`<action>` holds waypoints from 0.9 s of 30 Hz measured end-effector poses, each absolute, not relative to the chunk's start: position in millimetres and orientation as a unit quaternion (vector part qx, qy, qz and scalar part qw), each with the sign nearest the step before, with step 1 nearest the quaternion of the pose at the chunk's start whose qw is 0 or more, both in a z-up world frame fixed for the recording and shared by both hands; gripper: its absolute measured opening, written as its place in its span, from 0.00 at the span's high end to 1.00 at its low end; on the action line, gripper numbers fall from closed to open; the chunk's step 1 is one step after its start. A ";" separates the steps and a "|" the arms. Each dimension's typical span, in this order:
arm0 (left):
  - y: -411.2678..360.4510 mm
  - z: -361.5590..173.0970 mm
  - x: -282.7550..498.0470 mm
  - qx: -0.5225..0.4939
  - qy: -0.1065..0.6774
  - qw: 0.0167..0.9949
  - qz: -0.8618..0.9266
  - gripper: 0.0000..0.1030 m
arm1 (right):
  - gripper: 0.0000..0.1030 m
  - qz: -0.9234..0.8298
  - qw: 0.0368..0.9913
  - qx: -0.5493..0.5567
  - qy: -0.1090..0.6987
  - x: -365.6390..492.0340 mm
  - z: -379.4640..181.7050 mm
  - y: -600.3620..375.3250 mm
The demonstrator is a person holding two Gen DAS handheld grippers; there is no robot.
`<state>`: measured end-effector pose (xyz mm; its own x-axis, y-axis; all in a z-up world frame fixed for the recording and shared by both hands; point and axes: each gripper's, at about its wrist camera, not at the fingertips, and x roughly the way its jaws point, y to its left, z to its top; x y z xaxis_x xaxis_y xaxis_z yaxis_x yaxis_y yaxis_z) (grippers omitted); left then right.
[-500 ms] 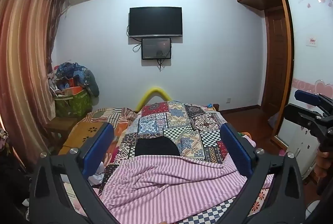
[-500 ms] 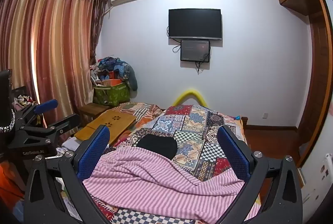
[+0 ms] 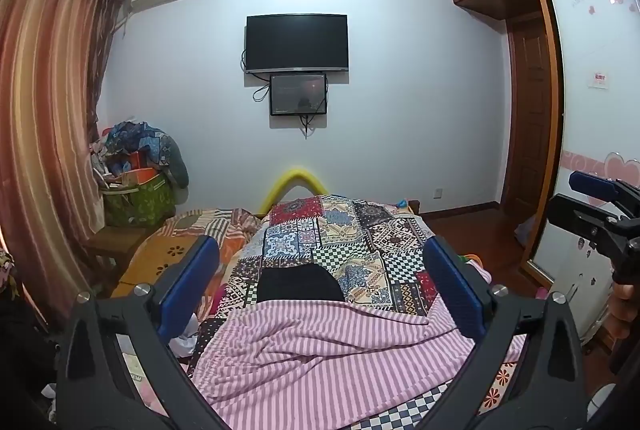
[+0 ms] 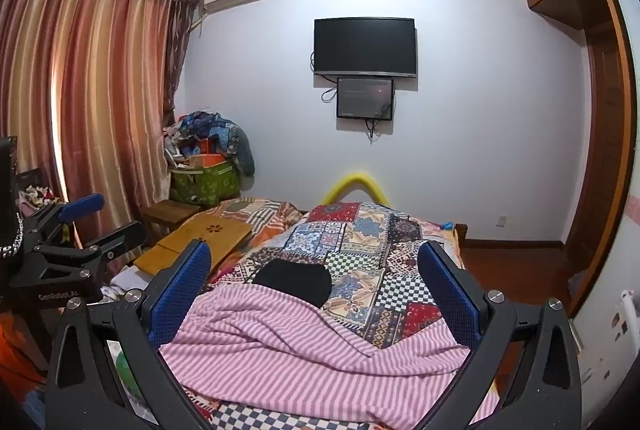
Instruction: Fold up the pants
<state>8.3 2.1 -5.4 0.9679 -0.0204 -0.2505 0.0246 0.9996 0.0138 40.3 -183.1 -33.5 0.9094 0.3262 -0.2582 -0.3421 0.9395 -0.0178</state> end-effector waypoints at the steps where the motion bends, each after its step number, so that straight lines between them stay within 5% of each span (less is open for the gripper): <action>1: 0.2 -4.7 7.0 0.010 0.125 0.992 -0.012 0.00 | 0.00 0.171 0.977 -0.030 0.127 40.7 -33.8 -182.3; 27: -0.7 -8.1 8.4 0.007 0.125 0.992 -0.014 0.00 | 0.00 0.168 0.977 -0.030 0.125 33.0 -24.3 -185.2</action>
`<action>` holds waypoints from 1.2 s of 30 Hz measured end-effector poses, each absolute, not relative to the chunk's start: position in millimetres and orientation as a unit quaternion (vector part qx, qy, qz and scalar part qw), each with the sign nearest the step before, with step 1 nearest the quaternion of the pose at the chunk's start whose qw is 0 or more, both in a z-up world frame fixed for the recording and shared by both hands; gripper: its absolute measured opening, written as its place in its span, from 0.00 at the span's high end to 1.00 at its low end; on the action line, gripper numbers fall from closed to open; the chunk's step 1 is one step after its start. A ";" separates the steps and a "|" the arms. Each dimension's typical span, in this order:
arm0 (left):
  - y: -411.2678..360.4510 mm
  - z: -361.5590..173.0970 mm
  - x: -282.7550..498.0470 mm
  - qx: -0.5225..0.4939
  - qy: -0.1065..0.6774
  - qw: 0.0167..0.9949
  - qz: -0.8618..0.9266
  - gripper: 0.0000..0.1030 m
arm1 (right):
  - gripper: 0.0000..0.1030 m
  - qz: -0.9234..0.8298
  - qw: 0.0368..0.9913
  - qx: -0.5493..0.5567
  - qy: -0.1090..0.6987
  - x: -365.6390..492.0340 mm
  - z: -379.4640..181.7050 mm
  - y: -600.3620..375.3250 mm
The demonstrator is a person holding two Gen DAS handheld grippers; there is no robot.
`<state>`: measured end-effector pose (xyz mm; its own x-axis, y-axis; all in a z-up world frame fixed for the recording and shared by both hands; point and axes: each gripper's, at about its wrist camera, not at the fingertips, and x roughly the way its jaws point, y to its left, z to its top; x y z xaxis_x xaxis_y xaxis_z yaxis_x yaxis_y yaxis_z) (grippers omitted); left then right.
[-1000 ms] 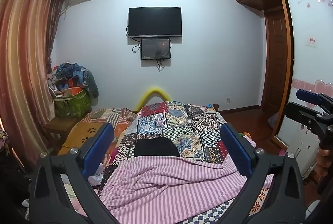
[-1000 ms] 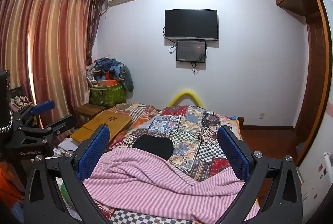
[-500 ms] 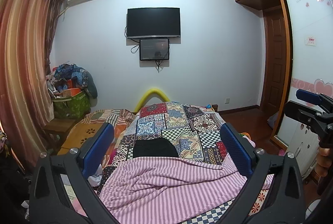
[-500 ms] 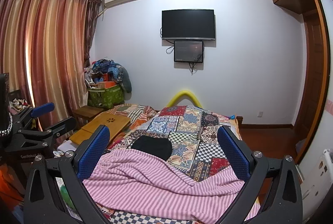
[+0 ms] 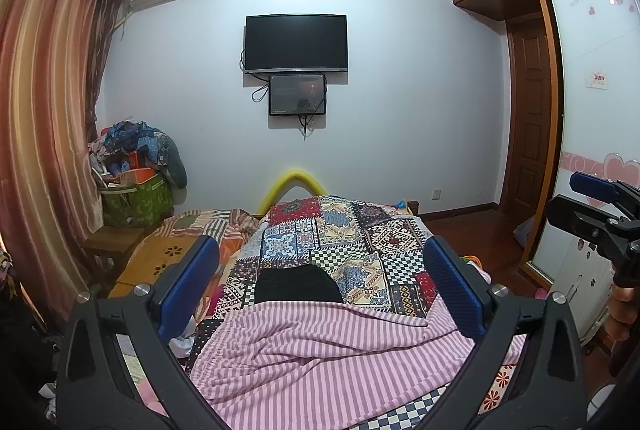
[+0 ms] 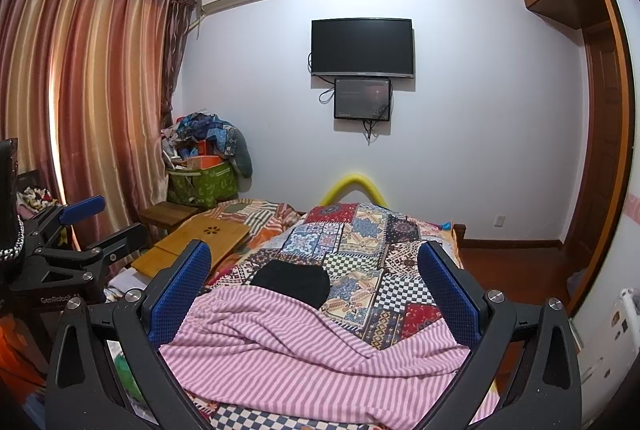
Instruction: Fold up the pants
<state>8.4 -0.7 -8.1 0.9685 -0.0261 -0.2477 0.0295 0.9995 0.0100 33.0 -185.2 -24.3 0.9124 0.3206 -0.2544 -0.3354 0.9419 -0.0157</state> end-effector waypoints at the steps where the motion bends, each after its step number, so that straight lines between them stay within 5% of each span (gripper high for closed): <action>1: -0.5 -8.3 8.6 0.006 0.125 0.992 -0.014 0.00 | 0.00 0.168 0.977 -0.030 0.125 33.0 -24.2 -185.2; 36: 2.7 -9.7 10.2 0.004 0.124 0.992 -0.012 0.00 | 0.00 0.173 0.976 -0.031 0.127 34.7 -25.1 -179.4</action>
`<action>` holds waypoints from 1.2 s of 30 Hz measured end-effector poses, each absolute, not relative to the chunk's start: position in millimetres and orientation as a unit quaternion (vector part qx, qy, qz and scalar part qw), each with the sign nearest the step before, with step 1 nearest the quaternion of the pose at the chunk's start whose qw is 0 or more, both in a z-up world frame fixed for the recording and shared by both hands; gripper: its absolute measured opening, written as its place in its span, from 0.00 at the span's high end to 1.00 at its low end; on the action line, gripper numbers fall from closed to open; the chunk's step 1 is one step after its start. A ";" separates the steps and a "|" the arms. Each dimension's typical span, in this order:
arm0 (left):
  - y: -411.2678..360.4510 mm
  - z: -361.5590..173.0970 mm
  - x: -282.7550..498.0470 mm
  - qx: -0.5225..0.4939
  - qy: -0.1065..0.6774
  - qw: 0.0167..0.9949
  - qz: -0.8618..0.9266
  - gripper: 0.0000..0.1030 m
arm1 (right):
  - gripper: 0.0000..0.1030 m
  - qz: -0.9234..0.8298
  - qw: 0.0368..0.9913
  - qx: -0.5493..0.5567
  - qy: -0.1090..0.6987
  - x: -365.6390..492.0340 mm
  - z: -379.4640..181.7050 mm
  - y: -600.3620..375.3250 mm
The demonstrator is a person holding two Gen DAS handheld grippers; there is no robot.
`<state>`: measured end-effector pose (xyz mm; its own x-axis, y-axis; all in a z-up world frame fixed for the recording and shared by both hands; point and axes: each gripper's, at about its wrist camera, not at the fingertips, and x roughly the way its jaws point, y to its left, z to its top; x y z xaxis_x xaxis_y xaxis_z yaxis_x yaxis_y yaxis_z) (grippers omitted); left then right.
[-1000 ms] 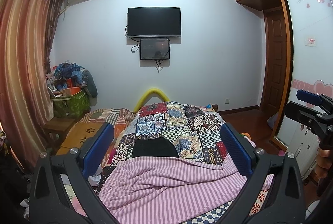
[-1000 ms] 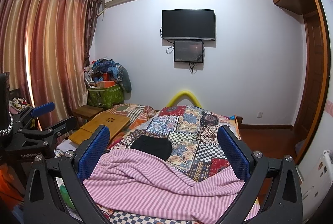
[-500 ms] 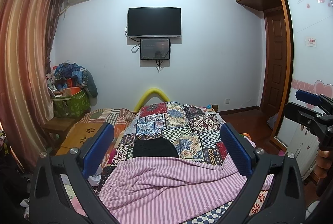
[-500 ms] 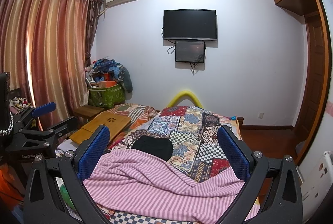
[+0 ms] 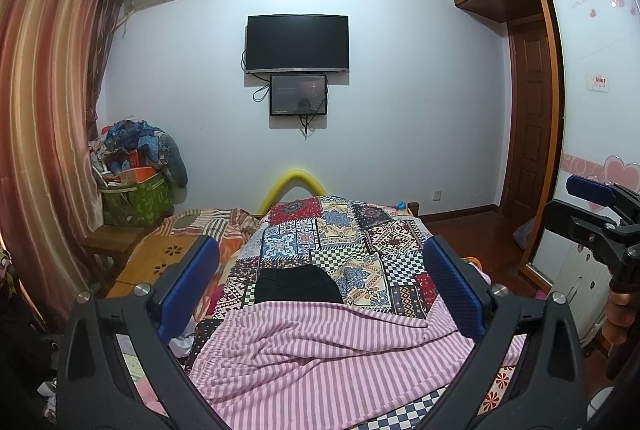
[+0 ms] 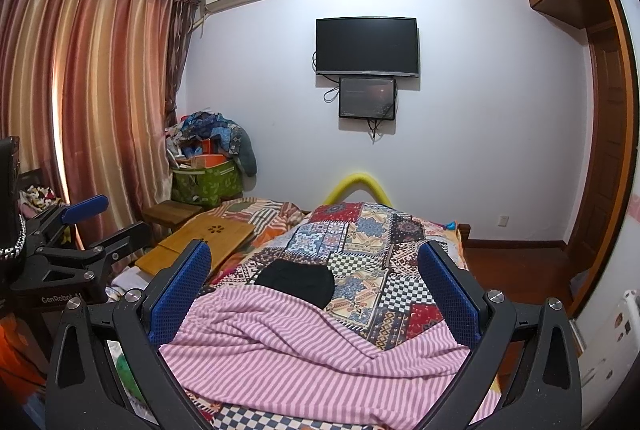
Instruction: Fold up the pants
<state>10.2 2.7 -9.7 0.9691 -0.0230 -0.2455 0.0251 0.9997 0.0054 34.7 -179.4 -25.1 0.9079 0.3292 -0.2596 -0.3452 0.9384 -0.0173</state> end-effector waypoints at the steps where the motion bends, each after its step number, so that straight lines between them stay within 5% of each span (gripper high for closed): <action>1: 2.8 -9.9 10.3 0.004 0.124 0.992 -0.012 0.00 | 0.00 0.172 0.976 -0.031 0.128 34.6 -25.1 -179.3; 20: 5.7 -19.6 38.3 0.008 0.147 0.989 0.000 0.00 | 0.00 0.148 0.978 -0.024 0.147 58.3 -38.7 -193.9; 36: 63.0 -82.6 193.5 0.019 0.258 0.965 0.041 0.00 | 0.00 -0.003 0.962 -0.019 0.272 173.6 -111.5 -318.5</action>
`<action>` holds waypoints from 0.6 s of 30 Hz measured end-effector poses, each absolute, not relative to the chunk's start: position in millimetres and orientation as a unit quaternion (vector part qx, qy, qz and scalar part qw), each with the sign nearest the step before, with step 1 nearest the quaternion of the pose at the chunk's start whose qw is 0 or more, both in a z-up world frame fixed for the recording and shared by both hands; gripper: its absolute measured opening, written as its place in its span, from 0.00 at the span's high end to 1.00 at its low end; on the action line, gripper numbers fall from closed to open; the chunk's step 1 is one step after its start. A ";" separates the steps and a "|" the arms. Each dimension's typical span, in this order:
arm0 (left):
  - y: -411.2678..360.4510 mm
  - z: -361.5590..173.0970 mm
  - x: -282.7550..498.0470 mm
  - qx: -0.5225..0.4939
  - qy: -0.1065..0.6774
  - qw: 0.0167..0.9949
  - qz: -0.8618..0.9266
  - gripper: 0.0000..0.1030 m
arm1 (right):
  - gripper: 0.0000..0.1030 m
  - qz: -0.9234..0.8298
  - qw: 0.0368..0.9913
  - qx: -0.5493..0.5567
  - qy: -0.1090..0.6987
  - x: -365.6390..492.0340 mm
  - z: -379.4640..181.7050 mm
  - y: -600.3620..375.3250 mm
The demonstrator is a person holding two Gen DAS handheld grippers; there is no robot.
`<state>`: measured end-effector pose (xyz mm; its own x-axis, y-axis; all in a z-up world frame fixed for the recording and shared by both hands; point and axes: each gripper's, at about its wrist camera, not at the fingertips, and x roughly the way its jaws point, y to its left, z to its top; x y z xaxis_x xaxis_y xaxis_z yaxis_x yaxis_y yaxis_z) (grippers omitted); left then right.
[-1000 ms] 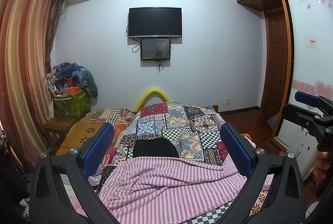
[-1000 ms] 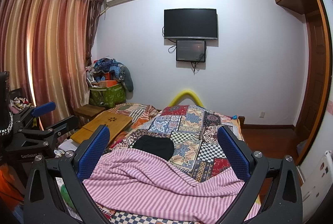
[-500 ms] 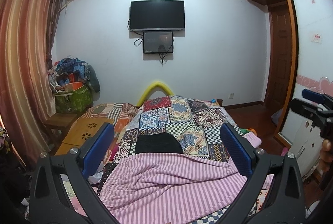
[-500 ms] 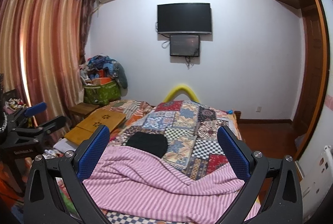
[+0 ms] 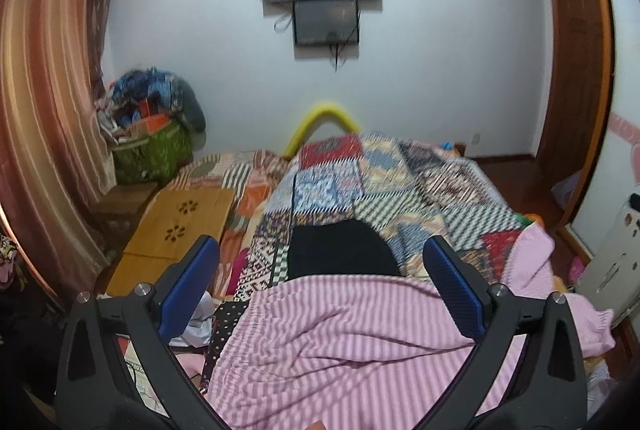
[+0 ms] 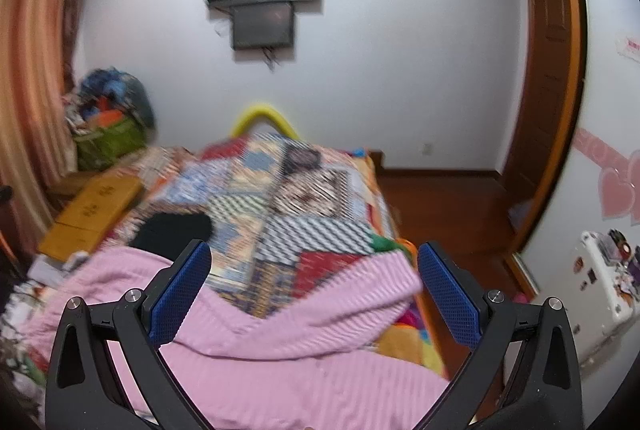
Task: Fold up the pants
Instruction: 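Lower both grippers onto the striped garment's edge and close them on it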
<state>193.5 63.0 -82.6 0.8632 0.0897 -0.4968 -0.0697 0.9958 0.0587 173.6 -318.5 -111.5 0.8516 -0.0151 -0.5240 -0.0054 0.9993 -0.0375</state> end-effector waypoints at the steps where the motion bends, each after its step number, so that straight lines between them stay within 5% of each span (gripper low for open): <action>1: 67.7 -91.0 206.0 0.019 0.269 0.962 0.046 0.00 | 0.00 -0.010 0.960 -0.017 0.279 180.1 -118.4 -326.8; 10: 129.7 -186.8 316.5 0.000 0.383 0.919 0.096 0.00 | 0.00 -0.071 0.939 -0.020 0.335 232.3 -168.4 -388.2; 18: 188.5 -275.4 377.3 -0.037 0.474 0.869 0.135 0.11 | 0.00 -0.078 0.913 0.005 0.399 308.4 -231.1 -431.9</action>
<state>377.3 188.5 -275.4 0.5137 0.1984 -0.8347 -0.2695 0.9610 0.0626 308.4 -431.9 -231.1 0.6690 -0.1389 -0.7302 0.1468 0.9877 -0.0534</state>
